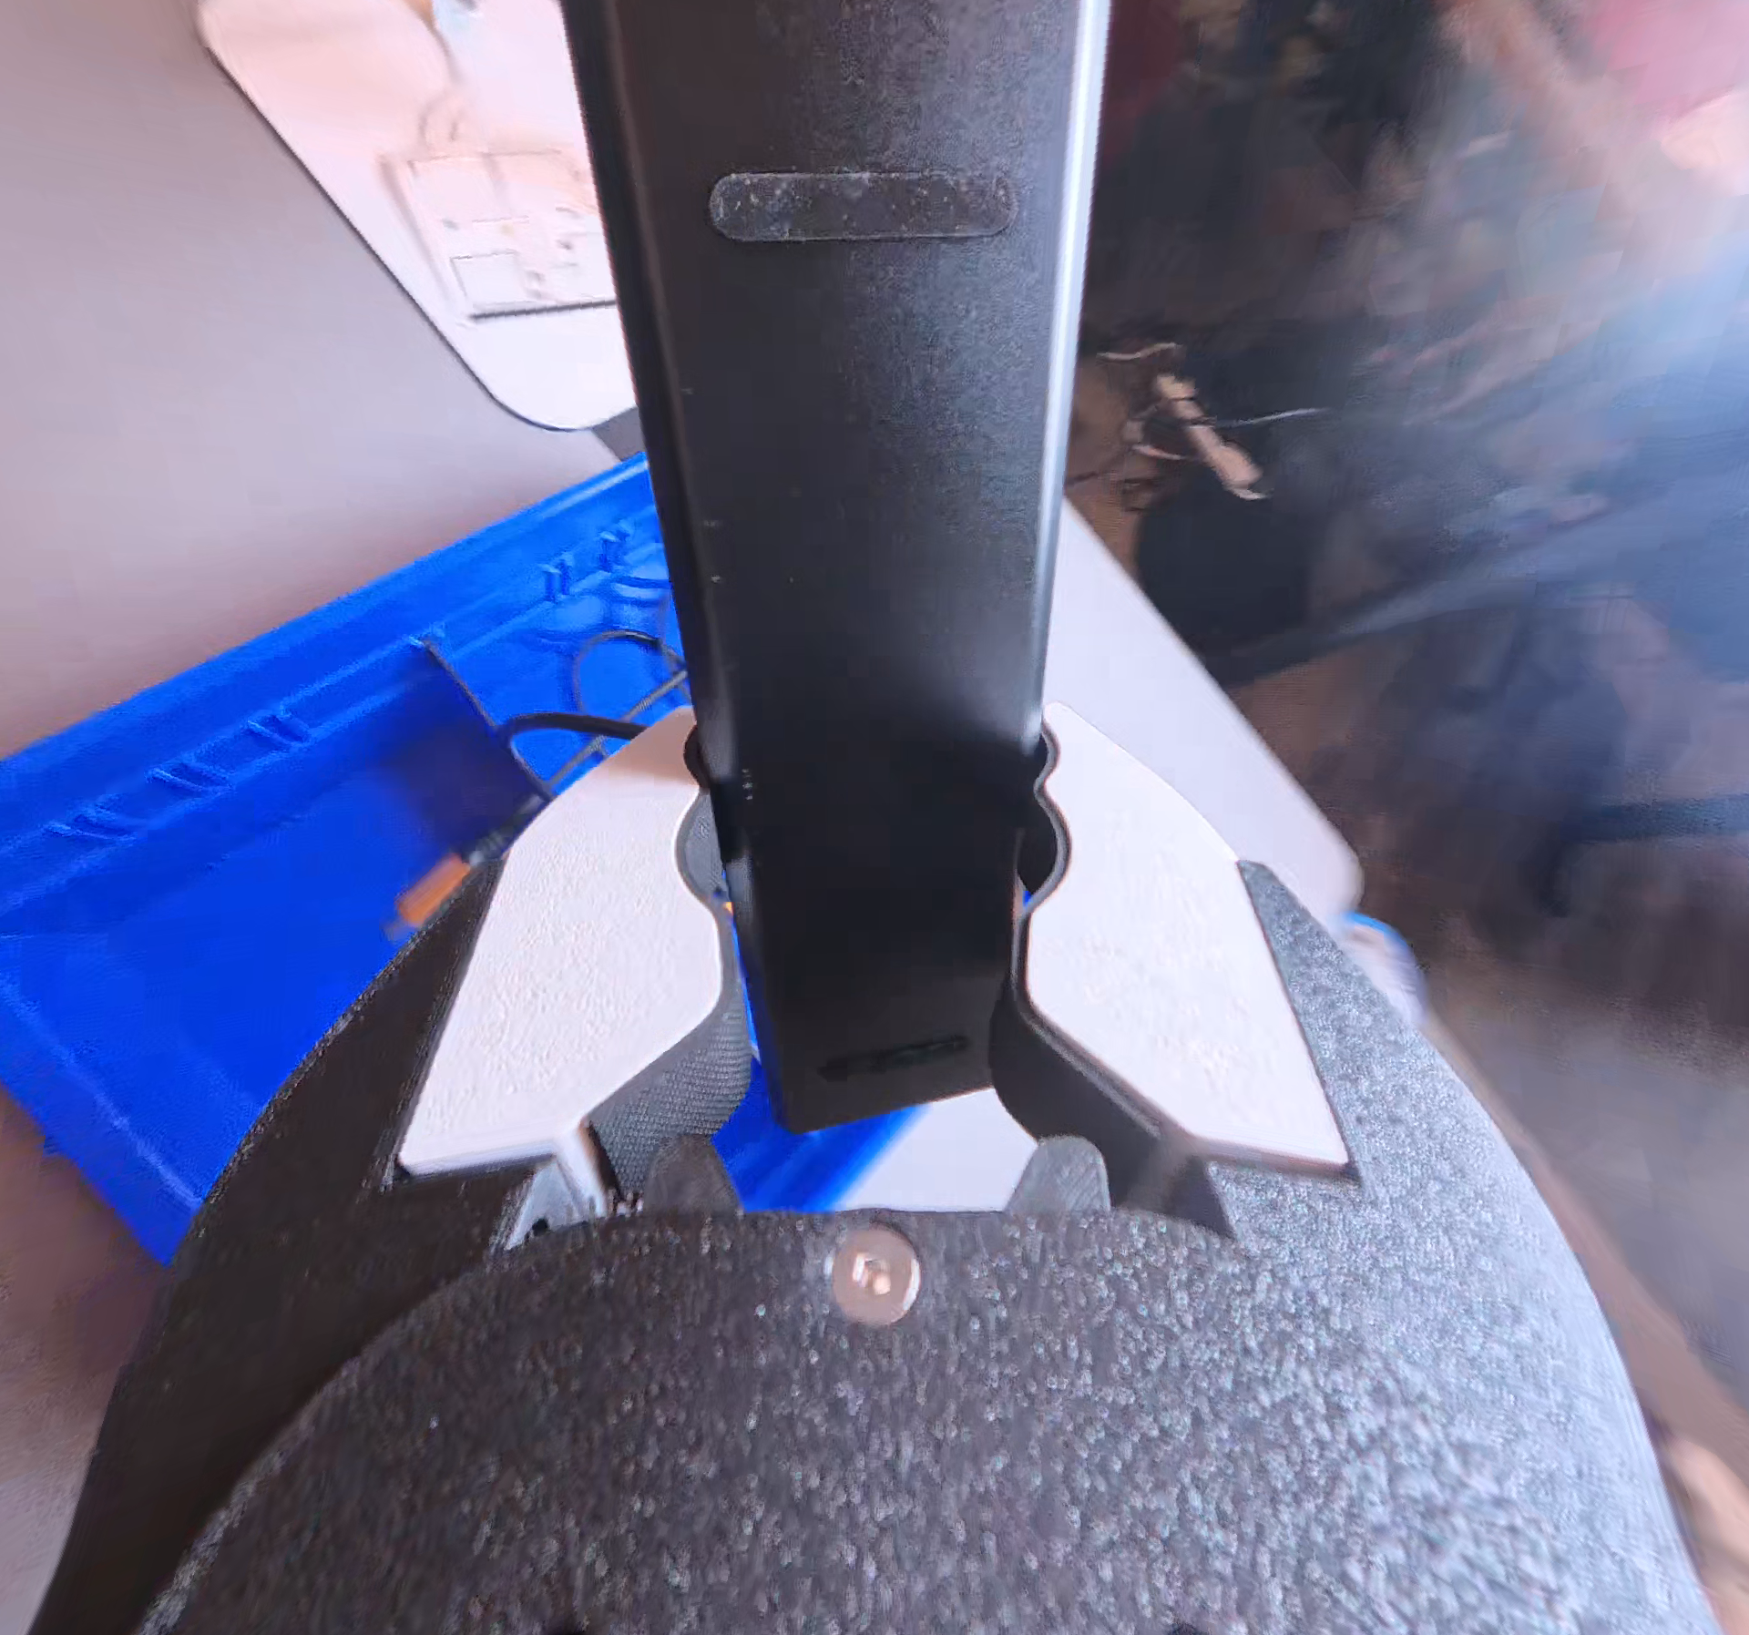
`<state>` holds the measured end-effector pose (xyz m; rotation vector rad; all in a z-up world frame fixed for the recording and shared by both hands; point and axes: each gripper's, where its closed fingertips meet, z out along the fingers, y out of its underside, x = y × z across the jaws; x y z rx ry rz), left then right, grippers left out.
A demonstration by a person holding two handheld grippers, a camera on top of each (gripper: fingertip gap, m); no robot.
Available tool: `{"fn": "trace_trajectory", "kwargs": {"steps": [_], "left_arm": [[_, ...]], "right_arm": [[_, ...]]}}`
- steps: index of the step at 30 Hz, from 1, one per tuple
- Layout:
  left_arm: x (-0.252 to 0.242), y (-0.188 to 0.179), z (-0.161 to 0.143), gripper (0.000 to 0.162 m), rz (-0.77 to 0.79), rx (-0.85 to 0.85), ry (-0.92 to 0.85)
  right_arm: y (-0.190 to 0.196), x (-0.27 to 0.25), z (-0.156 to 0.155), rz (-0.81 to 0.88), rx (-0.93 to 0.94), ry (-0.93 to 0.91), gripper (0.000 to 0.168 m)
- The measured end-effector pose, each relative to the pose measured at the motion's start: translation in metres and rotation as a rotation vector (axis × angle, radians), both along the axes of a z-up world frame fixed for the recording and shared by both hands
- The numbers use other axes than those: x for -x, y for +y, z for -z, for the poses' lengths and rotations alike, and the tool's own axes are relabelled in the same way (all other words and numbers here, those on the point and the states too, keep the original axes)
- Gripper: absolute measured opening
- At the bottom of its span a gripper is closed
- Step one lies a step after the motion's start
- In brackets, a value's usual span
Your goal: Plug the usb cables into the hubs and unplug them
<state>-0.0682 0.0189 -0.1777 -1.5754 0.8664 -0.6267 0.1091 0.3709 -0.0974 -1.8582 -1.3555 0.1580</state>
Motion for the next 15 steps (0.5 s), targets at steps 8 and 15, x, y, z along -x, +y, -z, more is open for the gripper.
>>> {"fn": "trace_trajectory", "kwargs": {"steps": [8, 15], "left_arm": [[-0.004, 0.001, 0.021, 0.013, 0.023, 0.055, 0.053], [-0.004, 0.002, 0.034, 0.012, 0.03, 0.086, 0.092]], "right_arm": [[-0.021, 0.024, 0.072, -0.188, 0.578, 0.036, 0.062], [0.015, 0.004, 0.1, -0.026, 0.729, -0.1, 0.061]]}}
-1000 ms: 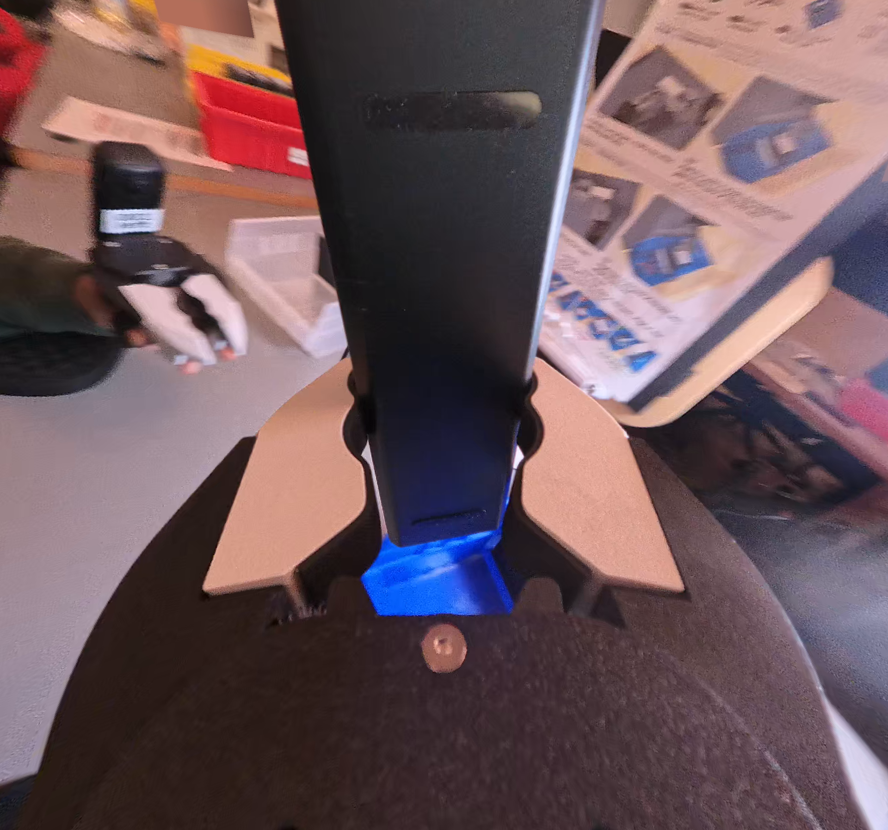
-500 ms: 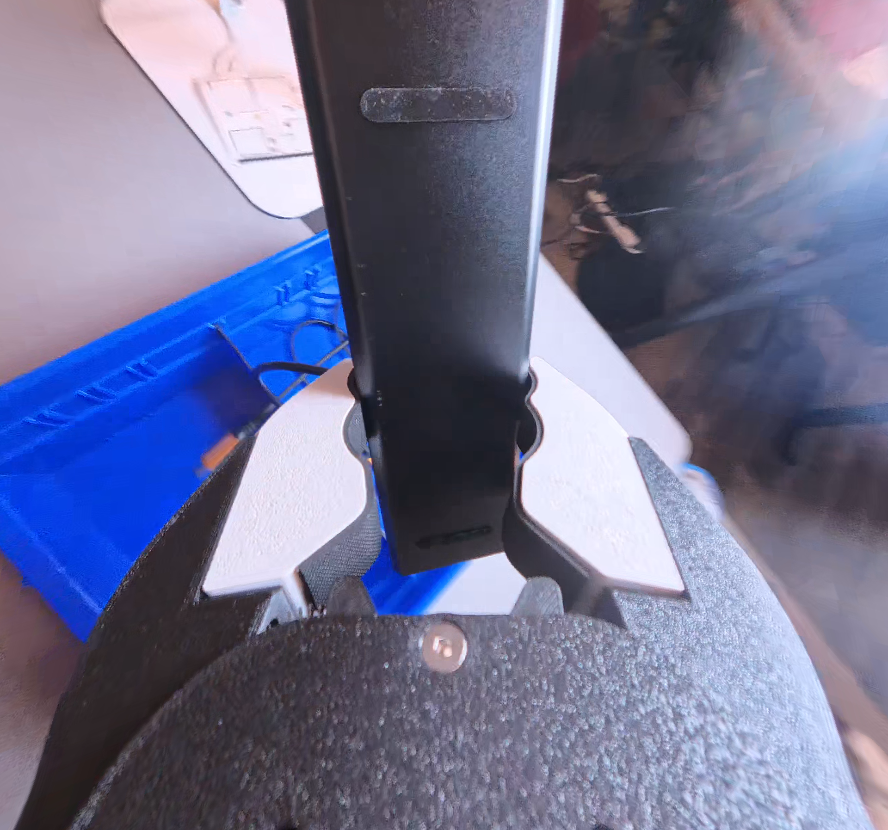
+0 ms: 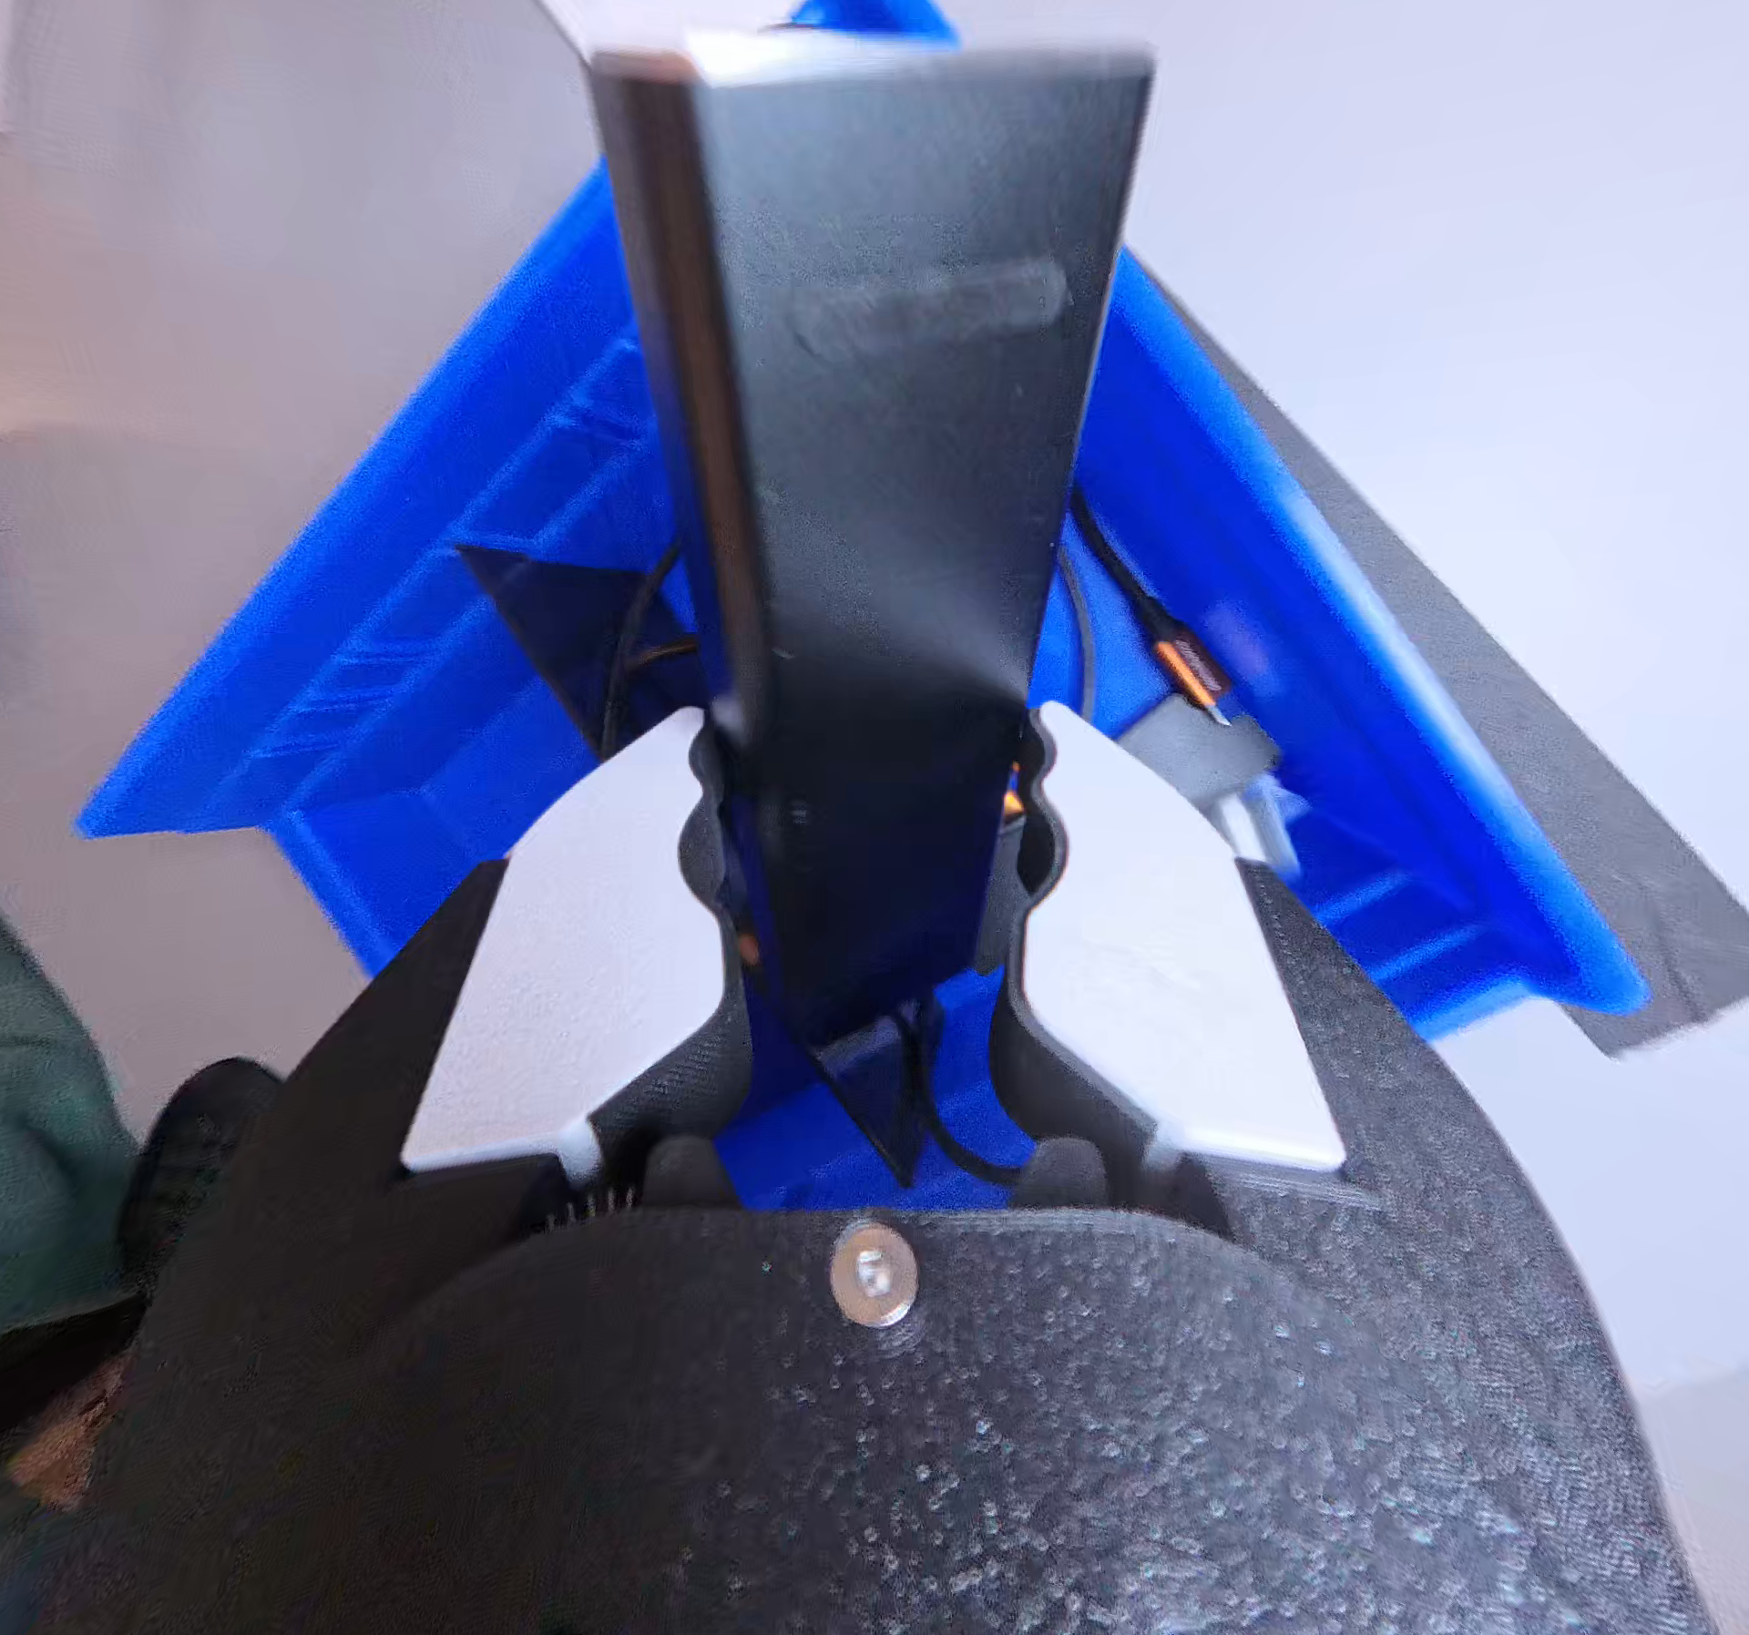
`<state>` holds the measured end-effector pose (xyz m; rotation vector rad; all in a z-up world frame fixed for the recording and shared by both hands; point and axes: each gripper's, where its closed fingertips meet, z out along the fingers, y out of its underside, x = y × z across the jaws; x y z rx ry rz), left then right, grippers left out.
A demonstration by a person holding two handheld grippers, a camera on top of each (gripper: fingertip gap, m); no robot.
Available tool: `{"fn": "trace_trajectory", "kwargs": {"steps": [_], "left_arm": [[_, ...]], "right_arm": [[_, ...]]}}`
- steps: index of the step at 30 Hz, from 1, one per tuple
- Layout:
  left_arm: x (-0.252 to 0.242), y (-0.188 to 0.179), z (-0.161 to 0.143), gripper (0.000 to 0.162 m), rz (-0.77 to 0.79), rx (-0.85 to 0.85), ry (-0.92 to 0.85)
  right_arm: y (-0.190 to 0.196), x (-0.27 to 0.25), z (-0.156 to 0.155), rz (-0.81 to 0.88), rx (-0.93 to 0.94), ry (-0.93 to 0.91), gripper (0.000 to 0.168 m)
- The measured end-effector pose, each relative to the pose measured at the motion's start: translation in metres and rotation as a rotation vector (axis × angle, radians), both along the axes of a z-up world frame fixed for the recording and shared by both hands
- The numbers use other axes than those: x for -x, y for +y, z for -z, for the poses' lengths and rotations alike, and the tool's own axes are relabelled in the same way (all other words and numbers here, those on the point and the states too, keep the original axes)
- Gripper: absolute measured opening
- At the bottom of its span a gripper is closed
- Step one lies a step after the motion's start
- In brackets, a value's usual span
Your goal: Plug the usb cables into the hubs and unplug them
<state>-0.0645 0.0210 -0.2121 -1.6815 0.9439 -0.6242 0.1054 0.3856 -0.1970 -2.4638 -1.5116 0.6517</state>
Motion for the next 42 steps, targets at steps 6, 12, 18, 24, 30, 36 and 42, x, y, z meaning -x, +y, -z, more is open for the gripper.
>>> {"fn": "trace_trajectory", "kwargs": {"steps": [6, 12, 18, 24, 30, 36, 42], "left_arm": [[-0.001, 0.0, 0.005, 0.012, 0.013, 0.027, 0.002], [-0.008, -0.005, 0.008, 0.011, 0.047, 0.03, 0.022], [-0.013, -0.009, 0.013, 0.011, 0.049, 0.02, 0.061], [-0.011, -0.009, 0.015, 0.01, 0.045, 0.014, 0.086], [-0.011, -0.008, 0.024, 0.01, 0.053, 0.042, 0.114], [-0.009, -0.006, 0.022, 0.011, 0.046, 0.046, 0.09], [0.009, 0.006, 0.0, 0.014, -0.071, -0.02, 0.076]], "right_arm": [[0.029, -0.022, -0.029, 0.068, -0.267, -0.113, 0.06], [0.004, -0.007, -0.042, 0.049, -0.465, -0.134, 0.06], [0.024, -0.005, 0.009, 0.102, -0.656, -0.341, 0.036], [0.009, -0.005, -0.001, -0.34, -0.507, -0.39, 0.031], [0.01, -0.009, 0.041, -0.532, -0.359, -0.63, 0.031], [0.029, 0.02, 0.006, -0.409, -0.61, -0.496, 0.048], [-0.085, 0.019, -0.041, -0.459, -0.545, -0.185, 0.065]]}}
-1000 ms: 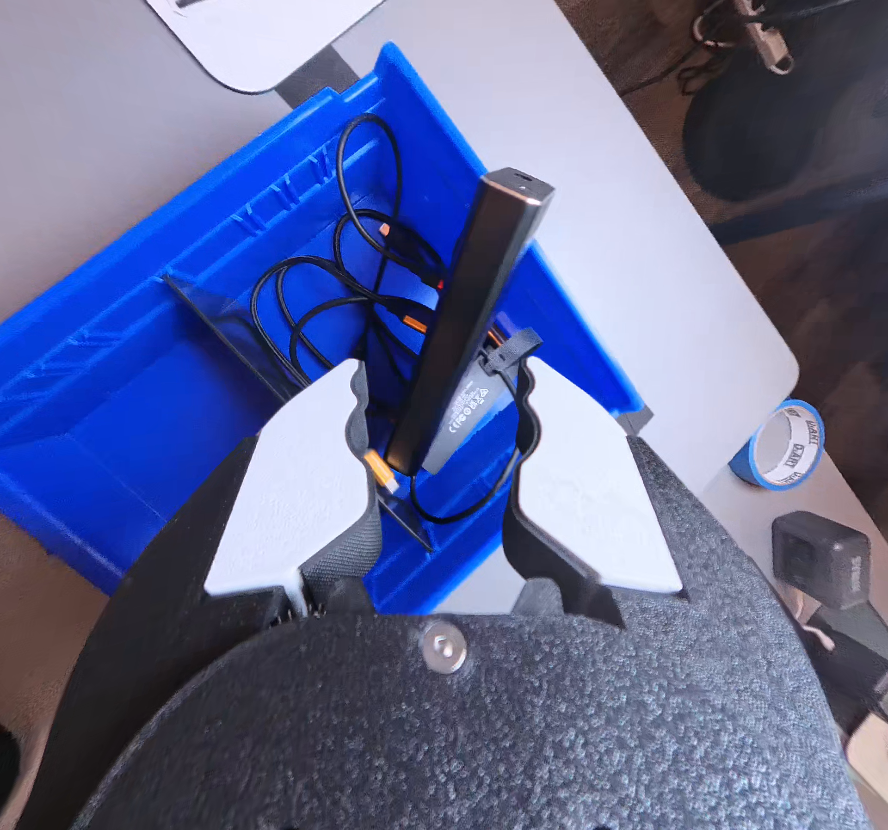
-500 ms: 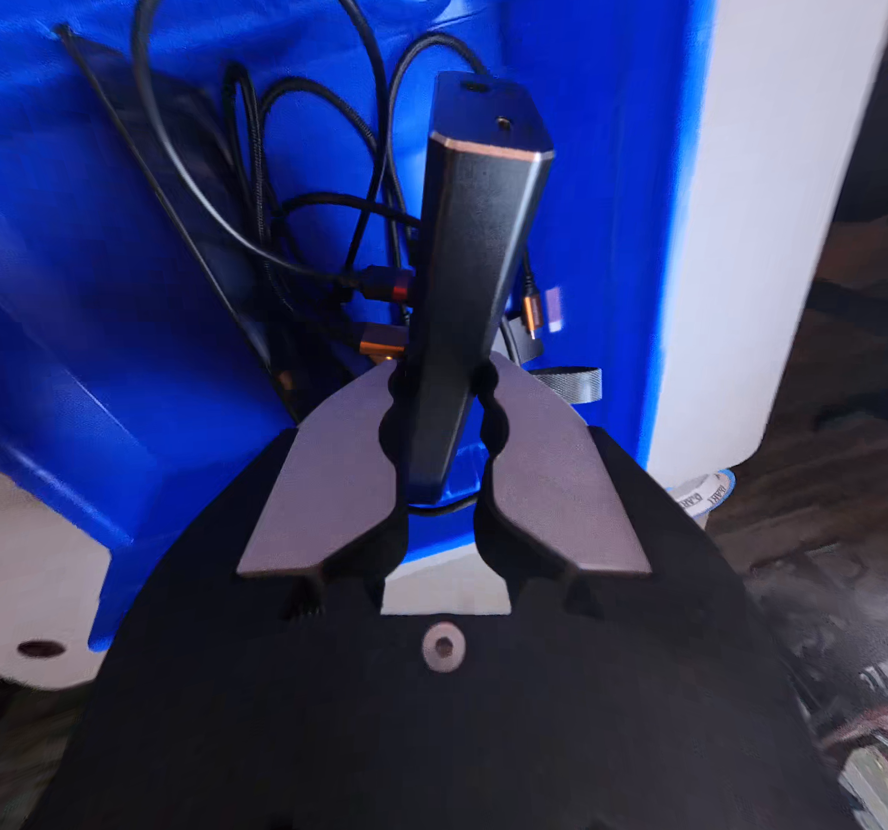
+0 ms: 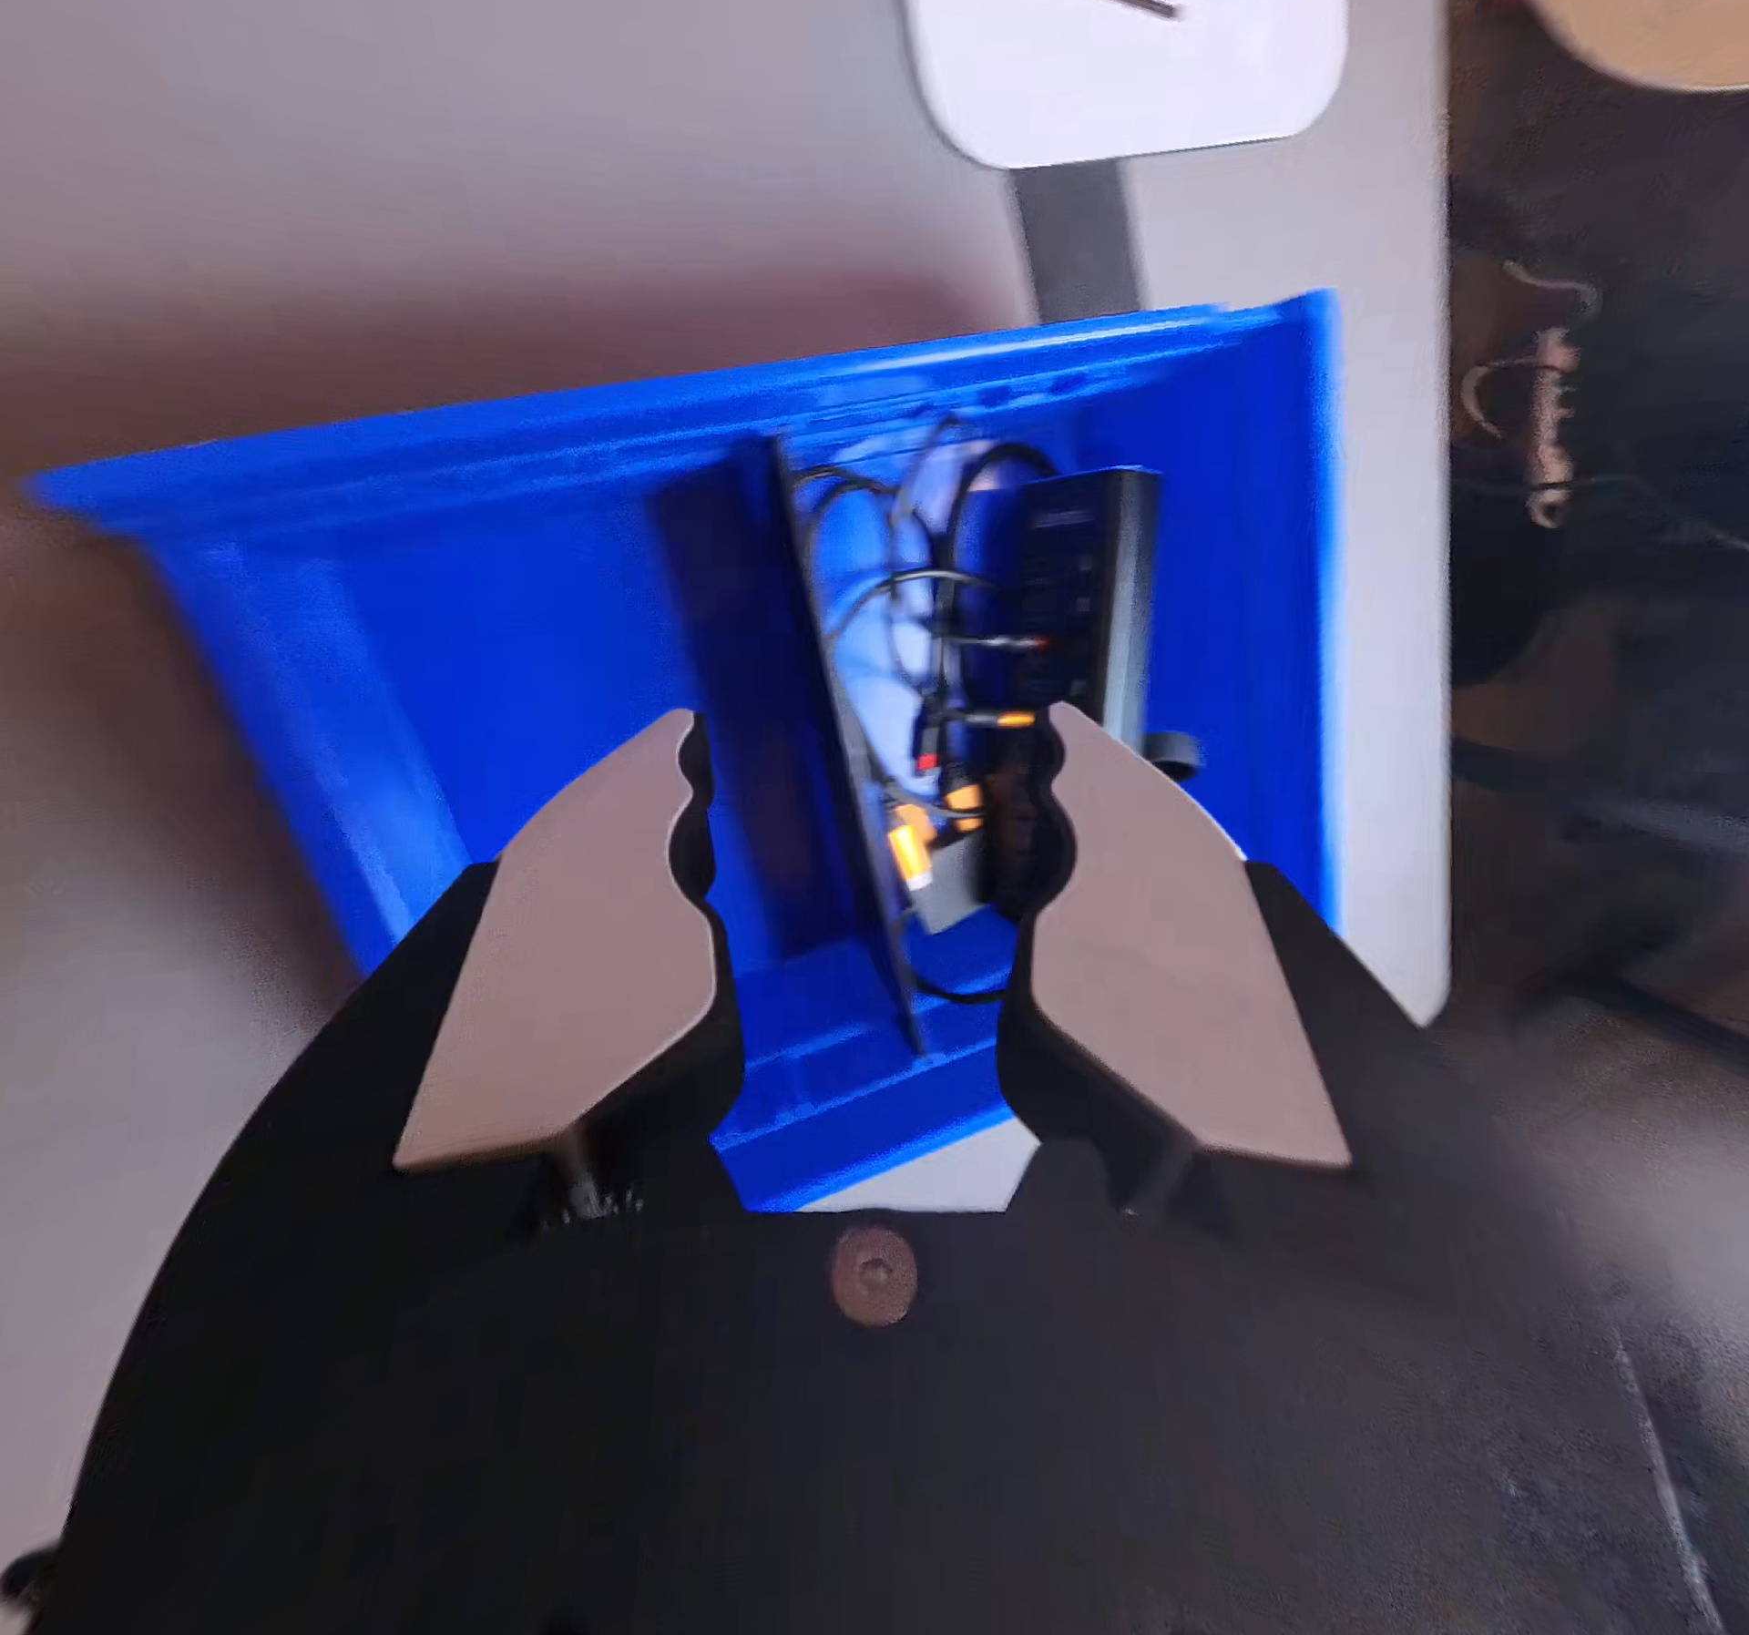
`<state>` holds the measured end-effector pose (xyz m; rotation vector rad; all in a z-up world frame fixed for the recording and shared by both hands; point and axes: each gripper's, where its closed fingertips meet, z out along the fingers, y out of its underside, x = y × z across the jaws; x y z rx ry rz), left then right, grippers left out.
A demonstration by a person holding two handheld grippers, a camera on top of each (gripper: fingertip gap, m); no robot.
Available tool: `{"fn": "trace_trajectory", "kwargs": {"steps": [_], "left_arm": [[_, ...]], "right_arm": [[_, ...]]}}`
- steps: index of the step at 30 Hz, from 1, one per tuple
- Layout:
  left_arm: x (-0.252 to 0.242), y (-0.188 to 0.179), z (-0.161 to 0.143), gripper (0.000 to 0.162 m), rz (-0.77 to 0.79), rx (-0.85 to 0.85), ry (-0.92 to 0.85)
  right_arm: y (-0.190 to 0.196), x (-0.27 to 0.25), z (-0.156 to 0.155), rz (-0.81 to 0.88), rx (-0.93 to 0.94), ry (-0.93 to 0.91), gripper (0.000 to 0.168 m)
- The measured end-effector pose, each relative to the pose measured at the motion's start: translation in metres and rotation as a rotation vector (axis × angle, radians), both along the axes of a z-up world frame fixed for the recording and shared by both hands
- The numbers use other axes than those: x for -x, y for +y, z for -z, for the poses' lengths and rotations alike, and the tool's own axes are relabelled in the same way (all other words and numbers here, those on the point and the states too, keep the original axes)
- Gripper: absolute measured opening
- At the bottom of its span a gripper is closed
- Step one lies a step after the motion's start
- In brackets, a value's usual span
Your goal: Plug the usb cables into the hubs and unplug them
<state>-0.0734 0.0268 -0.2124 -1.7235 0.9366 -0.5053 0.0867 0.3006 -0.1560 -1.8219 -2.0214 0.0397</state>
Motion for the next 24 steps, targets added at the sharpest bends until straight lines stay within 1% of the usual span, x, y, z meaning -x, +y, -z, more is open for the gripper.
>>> {"fn": "trace_trajectory", "kwargs": {"steps": [2, 4, 5, 7, 8, 9, 10, 12, 14, 16, 17, 18, 20, 21, 23, 24], "left_arm": [[0.013, 0.005, -0.012, 0.015, -0.059, -0.029, 0.008], [0.03, 0.009, -0.026, 0.018, -0.118, -0.077, 0.043], [0.04, 0.01, -0.029, 0.024, -0.148, -0.09, 0.095], [0.066, 0.016, -0.027, 0.044, -0.229, -0.073, 0.245], [0.084, 0.019, -0.023, 0.053, -0.283, -0.054, 0.332], [0.104, 0.022, -0.02, 0.057, -0.341, -0.038, 0.415], [0.123, 0.023, -0.016, 0.059, -0.387, -0.013, 0.491], [0.157, 0.021, 0.001, 0.065, -0.436, 0.096, 0.607], [0.193, 0.018, 0.022, 0.068, -0.464, 0.205, 0.748], [0.221, 0.014, 0.044, 0.068, -0.465, 0.304, 0.863], [0.231, 0.013, 0.054, 0.065, -0.45, 0.335, 0.912], [0.238, 0.019, 0.058, 0.056, -0.444, 0.3, 0.961], [0.244, 0.028, 0.057, 0.031, -0.429, 0.223, 1.058], [0.234, 0.03, 0.057, 0.031, -0.394, 0.205, 1.036], [0.188, 0.027, 0.058, 0.03, -0.284, 0.177, 0.886], [0.175, 0.025, 0.058, 0.031, -0.257, 0.149, 0.93]], "right_arm": [[-0.054, -0.019, 0.017, -0.052, 0.101, -0.055, 0.071], [-0.094, -0.041, 0.046, -0.074, 0.154, -0.153, 0.075], [-0.105, -0.051, 0.063, -0.081, 0.142, -0.208, 0.077], [-0.115, -0.067, 0.095, -0.086, 0.085, -0.292, 0.077], [-0.114, -0.072, 0.108, -0.08, 0.043, -0.322, 0.067], [-0.111, -0.076, 0.119, -0.073, -0.006, -0.335, 0.041], [-0.106, -0.075, 0.123, -0.072, -0.079, -0.325, 0.028], [-0.11, -0.074, 0.121, -0.088, -0.101, -0.304, 0.027], [-0.126, -0.069, 0.121, -0.113, -0.121, -0.266, 0.027], [-0.149, -0.066, 0.12, -0.14, -0.144, -0.26, 0.027], [-0.163, -0.063, 0.12, -0.159, -0.155, -0.252, 0.028], [-0.177, -0.059, 0.119, -0.173, -0.162, -0.239, 0.028], [-0.208, -0.053, 0.118, -0.193, -0.159, -0.208, 0.028], [-0.222, -0.05, 0.118, -0.202, -0.164, -0.193, 0.028], [-0.245, -0.043, 0.118, -0.212, -0.186, -0.171, 0.028], [-0.256, -0.041, 0.118, -0.217, -0.191, -0.17, 0.028]]}}
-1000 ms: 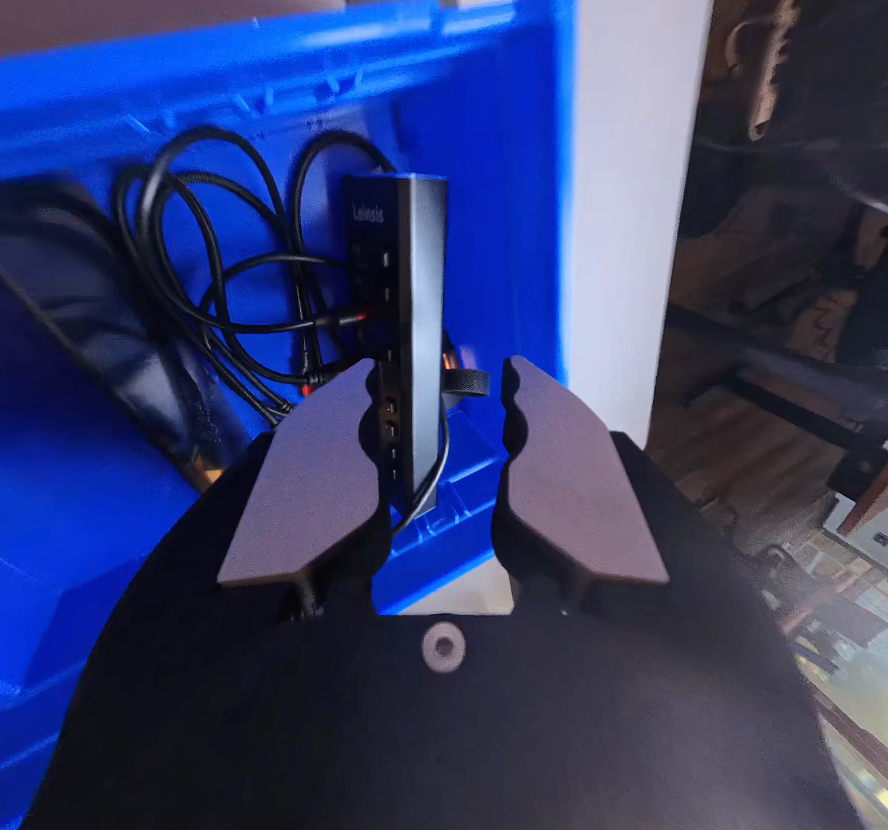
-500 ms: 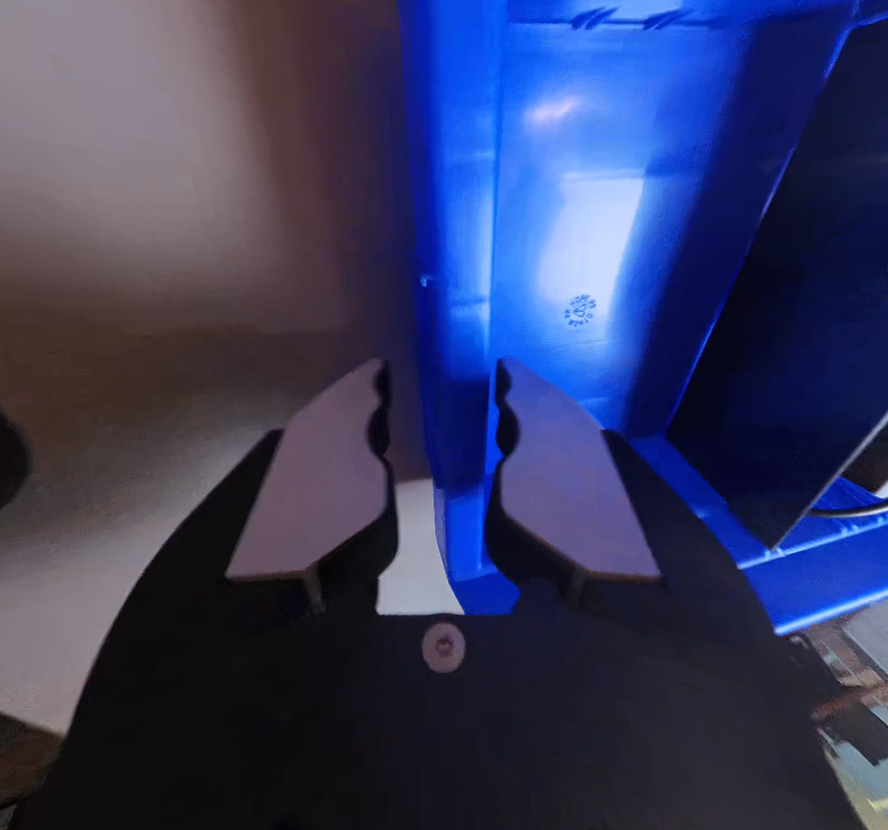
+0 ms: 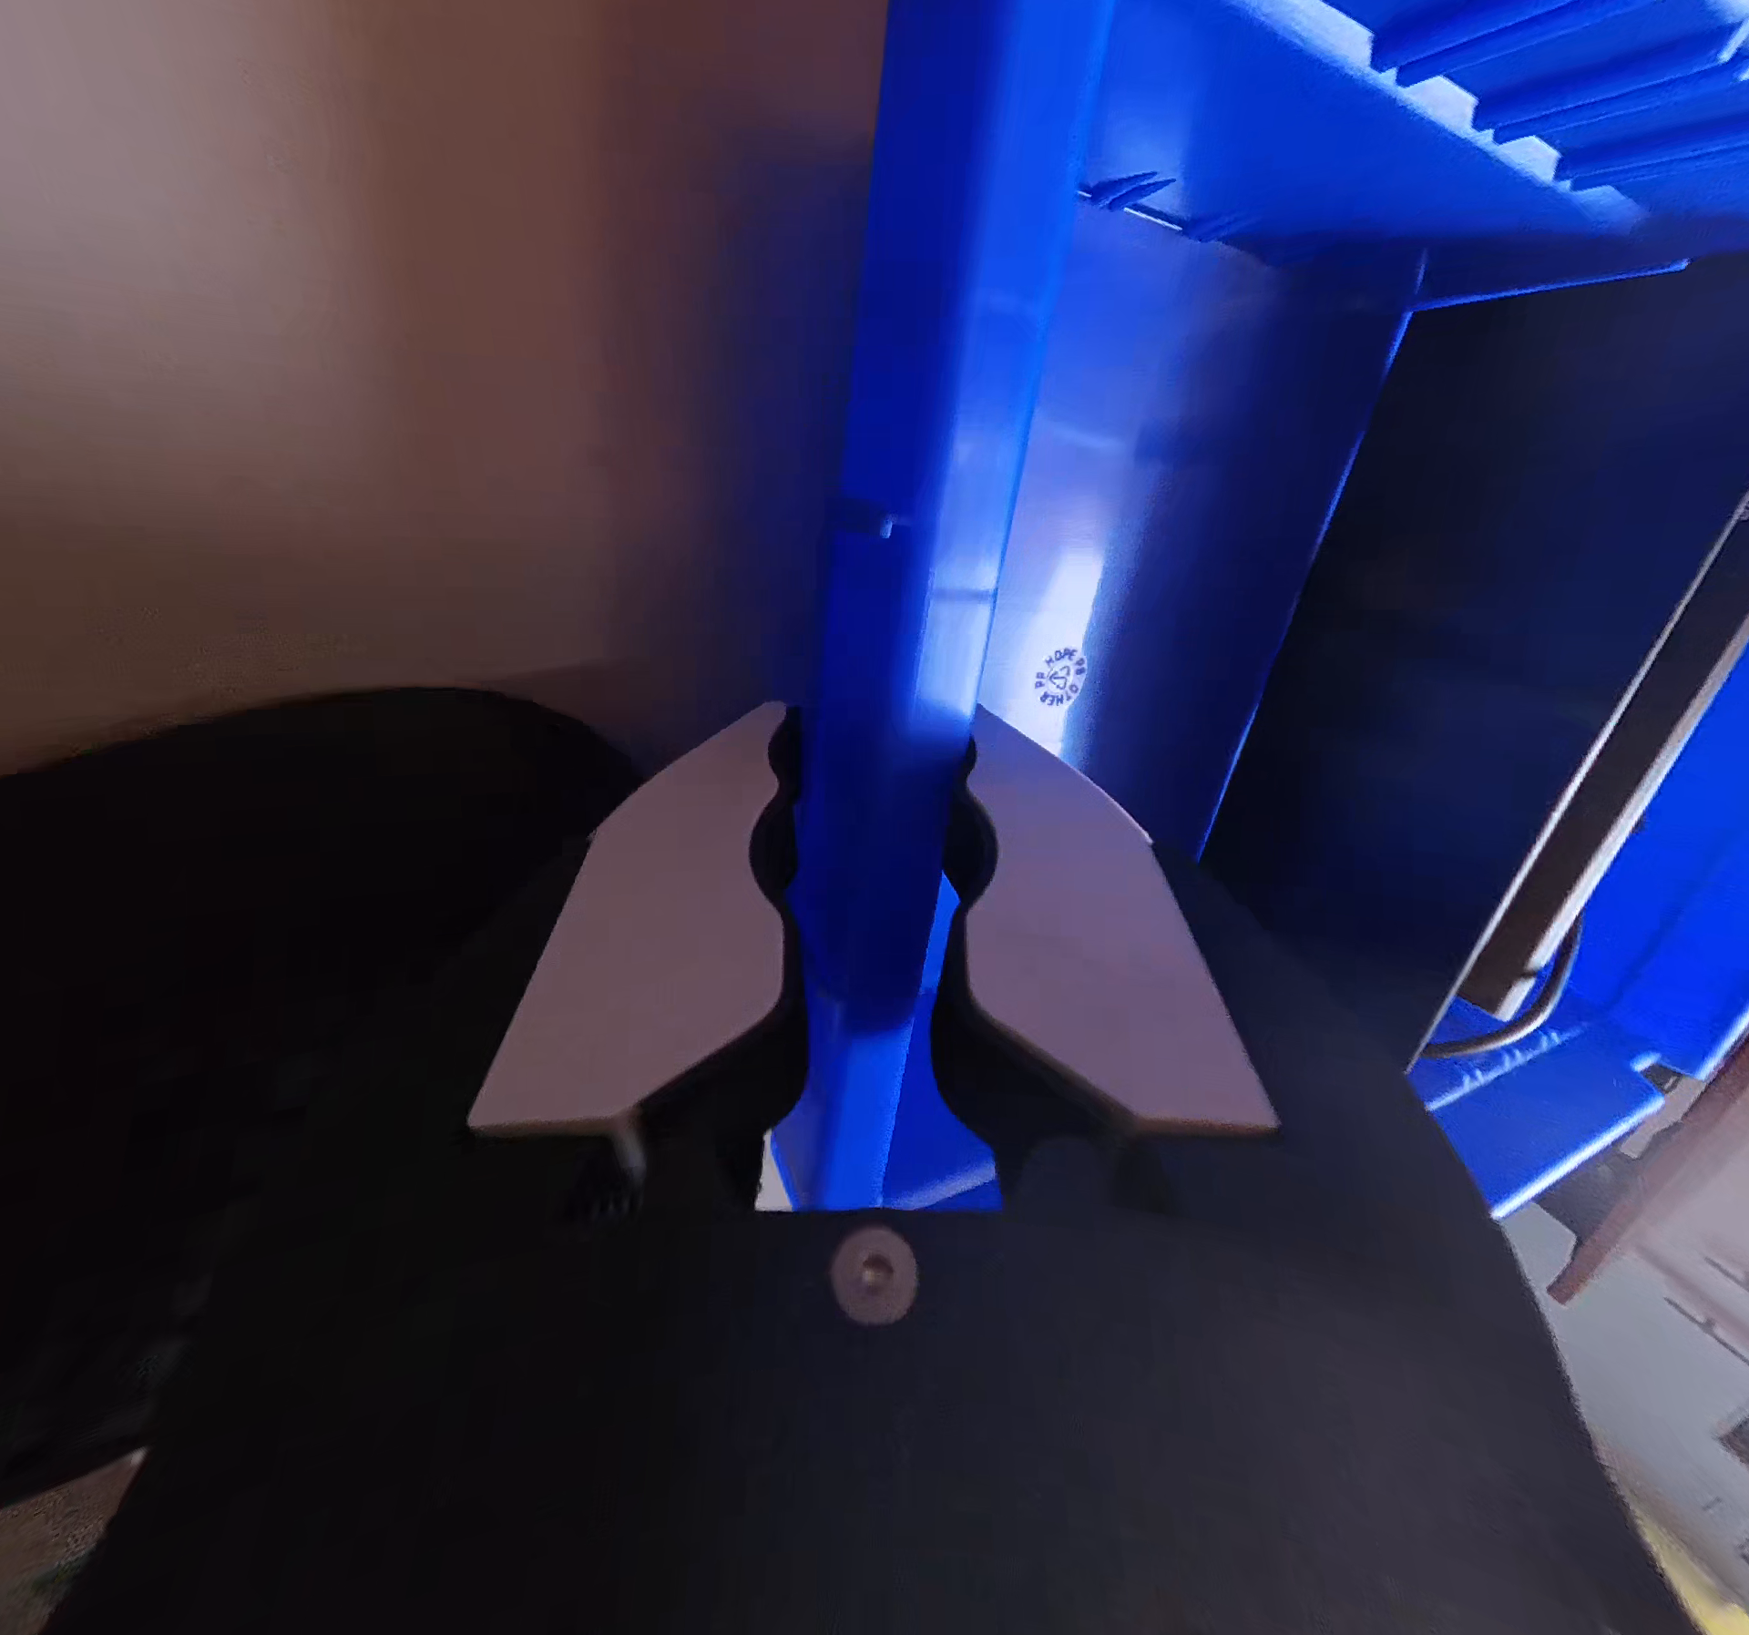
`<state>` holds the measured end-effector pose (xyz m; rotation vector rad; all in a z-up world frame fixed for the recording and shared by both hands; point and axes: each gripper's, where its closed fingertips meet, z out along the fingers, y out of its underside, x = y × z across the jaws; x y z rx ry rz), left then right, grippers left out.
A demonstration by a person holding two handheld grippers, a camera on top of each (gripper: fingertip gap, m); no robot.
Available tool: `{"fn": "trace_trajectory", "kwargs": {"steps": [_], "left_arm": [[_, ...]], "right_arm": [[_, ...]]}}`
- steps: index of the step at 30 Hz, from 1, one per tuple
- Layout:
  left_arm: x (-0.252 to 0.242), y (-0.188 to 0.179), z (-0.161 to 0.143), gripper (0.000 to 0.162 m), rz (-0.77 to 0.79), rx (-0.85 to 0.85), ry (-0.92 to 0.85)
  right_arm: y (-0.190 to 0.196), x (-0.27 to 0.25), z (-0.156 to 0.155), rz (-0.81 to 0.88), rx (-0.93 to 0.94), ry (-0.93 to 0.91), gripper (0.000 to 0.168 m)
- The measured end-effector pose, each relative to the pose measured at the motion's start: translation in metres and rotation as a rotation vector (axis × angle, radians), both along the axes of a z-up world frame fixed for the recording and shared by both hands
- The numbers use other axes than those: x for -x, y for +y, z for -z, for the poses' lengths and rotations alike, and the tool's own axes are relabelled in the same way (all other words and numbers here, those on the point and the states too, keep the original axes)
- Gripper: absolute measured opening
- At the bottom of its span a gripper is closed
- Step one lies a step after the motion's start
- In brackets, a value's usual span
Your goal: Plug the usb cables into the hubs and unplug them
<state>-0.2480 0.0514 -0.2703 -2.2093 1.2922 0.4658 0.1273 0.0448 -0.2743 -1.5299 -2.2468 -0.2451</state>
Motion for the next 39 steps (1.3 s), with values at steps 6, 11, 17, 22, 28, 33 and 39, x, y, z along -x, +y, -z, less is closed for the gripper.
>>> {"fn": "trace_trajectory", "kwargs": {"steps": [6, 11, 17, 22, 28, 33, 39], "left_arm": [[-0.104, -0.005, 0.0, 0.031, 0.279, -0.043, -0.062], [-0.124, 0.019, -0.004, 0.033, 0.351, -0.143, -0.014], [-0.16, -0.011, -0.064, 0.041, 0.318, -0.191, -0.456], [-0.195, -0.059, -0.082, 0.041, 0.354, -0.145, -0.695], [-0.241, -0.08, -0.08, 0.045, 0.233, -0.021, -1.078], [-0.257, -0.058, -0.07, 0.061, 0.095, -0.173, -1.009], [-0.236, -0.044, -0.058, 0.028, 0.021, -0.251, -0.833]], "right_arm": [[-0.036, 0.027, -0.005, -0.019, -0.045, 0.065, 0.029], [-0.036, 0.026, -0.026, 0.02, -0.08, 0.128, 0.029], [-0.034, 0.021, -0.043, 0.014, -0.123, 0.171, 0.03], [-0.029, 0.021, -0.057, 0.012, -0.19, 0.206, 0.031], [-0.036, 0.027, -0.045, 0.02, -0.233, 0.211, 0.031], [-0.046, 0.047, -0.033, 0.046, -0.29, 0.241, 0.031], [-0.066, 0.056, -0.043, 0.129, -0.281, 0.448, 0.035]]}}
